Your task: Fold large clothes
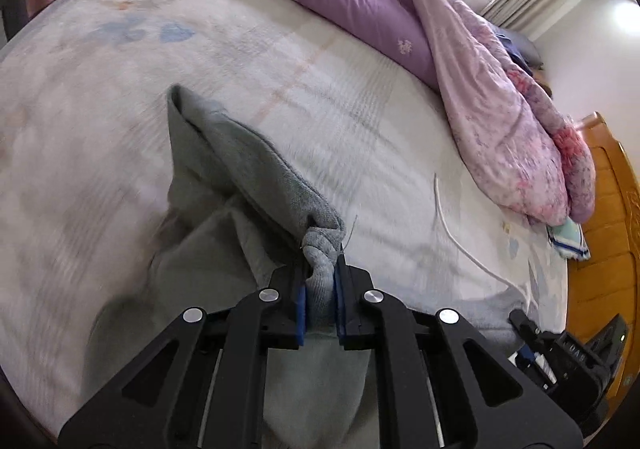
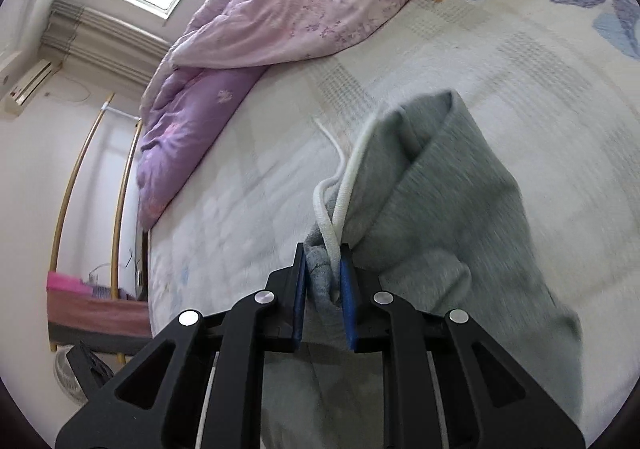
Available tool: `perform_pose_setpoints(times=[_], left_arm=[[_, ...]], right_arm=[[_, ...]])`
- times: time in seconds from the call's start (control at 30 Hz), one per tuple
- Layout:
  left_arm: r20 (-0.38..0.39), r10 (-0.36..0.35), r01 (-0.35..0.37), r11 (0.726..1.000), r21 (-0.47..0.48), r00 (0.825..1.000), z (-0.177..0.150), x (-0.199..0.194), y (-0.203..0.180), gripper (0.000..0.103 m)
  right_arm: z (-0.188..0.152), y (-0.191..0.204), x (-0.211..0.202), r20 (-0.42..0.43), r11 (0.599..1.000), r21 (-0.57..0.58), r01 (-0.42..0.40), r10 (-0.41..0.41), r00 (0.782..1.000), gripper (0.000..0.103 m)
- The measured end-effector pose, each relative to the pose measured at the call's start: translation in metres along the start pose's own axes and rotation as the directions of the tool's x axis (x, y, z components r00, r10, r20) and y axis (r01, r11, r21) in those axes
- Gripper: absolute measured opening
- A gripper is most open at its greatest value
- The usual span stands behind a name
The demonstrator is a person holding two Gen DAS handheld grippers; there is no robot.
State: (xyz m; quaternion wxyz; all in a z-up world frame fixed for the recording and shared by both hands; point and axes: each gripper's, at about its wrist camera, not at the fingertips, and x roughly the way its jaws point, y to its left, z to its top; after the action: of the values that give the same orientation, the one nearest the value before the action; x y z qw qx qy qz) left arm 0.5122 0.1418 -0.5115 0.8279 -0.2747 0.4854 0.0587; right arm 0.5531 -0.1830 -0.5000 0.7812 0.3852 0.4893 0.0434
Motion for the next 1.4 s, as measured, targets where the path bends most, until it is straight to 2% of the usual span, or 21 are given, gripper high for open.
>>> perform_pose_setpoints(times=[0.23,0.3,0.37,0.5,0.6,0.63,0.8,1.0,1.1,1.13,1.2,1.27,1.3,1.33,1.4], left_arm=[[0.042,-0.03,0.033,0.995,-0.094,0.999,-0.066,-0.05,0.031,0.01],[0.033,-0.033,0.035,0.997,-0.063,0.999,-0.08,-0.058,0.038,0.01],[0.012,-0.037,0.037,0.999,0.007,0.999,-0.095,-0.065,0.045,0.011],[-0.044,-0.043,0.045,0.998,0.041,0.998,-0.125,-0.073,0.074,0.01],[-0.082,-0.017,0.022,0.998,0.057,0.996,-0.148,-0.072,0.094,0.01],[-0.095,-0.012,0.017,0.998,0.056,0.995,-0.155,-0.072,0.099,0.01],[-0.136,0.013,-0.001,0.996,0.088,0.991,-0.188,-0.07,0.115,0.011],[-0.14,0.022,-0.006,0.993,0.116,0.99,-0.205,-0.07,0.12,0.011],[-0.195,0.058,-0.037,0.993,0.109,0.979,-0.211,-0.048,0.128,0.019],[-0.222,0.061,-0.044,0.996,0.084,0.973,-0.214,-0.039,0.135,0.021],[-0.227,0.034,-0.025,0.999,0.042,0.973,-0.213,-0.036,0.141,0.023],[-0.231,-0.001,0.004,1.0,0.01,0.973,-0.21,-0.041,0.142,0.042],[-0.221,-0.037,0.036,0.999,-0.007,0.974,-0.209,-0.046,0.142,0.058],[-0.209,-0.045,0.043,0.999,-0.014,0.977,-0.209,-0.052,0.143,0.069],[-0.18,-0.028,0.025,0.999,-0.023,0.983,-0.208,-0.064,0.147,0.076]], right_arm=[[-0.061,-0.017,-0.049,-0.01,0.999,-0.019,0.039,-0.04,0.999,0.014],[-0.087,-0.027,-0.064,0.001,0.999,0.013,0.051,-0.051,0.999,0.014],[-0.115,-0.035,-0.079,0.021,0.998,0.027,0.062,-0.062,0.998,0.014],[-0.172,-0.049,-0.099,0.058,0.994,0.052,0.092,-0.095,0.994,0.014],[-0.209,-0.071,-0.098,0.014,0.983,0.138,0.118,-0.121,0.993,0.014],[-0.218,-0.075,-0.096,0.002,0.981,0.133,0.143,-0.144,0.99,0.014],[-0.247,-0.094,-0.092,-0.025,0.97,0.127,0.205,-0.204,0.979,0.014],[-0.254,-0.105,-0.09,-0.033,0.971,0.114,0.21,-0.208,0.978,0.014],[-0.259,-0.119,-0.077,-0.055,0.965,0.117,0.236,-0.231,0.971,0.019],[-0.261,-0.124,-0.07,-0.068,0.958,0.113,0.265,-0.259,0.964,0.028],[-0.262,-0.13,-0.066,-0.071,0.95,0.13,0.284,-0.276,0.958,0.037],[-0.261,-0.13,-0.071,-0.07,0.948,0.136,0.287,-0.28,0.958,0.044],[-0.261,-0.128,-0.074,-0.072,0.946,0.13,0.296,-0.289,0.955,0.05],[-0.26,-0.126,-0.08,-0.07,0.942,0.119,0.312,-0.306,0.949,0.05],[-0.258,-0.121,-0.095,-0.062,0.93,0.097,0.354,-0.35,0.935,0.05]])
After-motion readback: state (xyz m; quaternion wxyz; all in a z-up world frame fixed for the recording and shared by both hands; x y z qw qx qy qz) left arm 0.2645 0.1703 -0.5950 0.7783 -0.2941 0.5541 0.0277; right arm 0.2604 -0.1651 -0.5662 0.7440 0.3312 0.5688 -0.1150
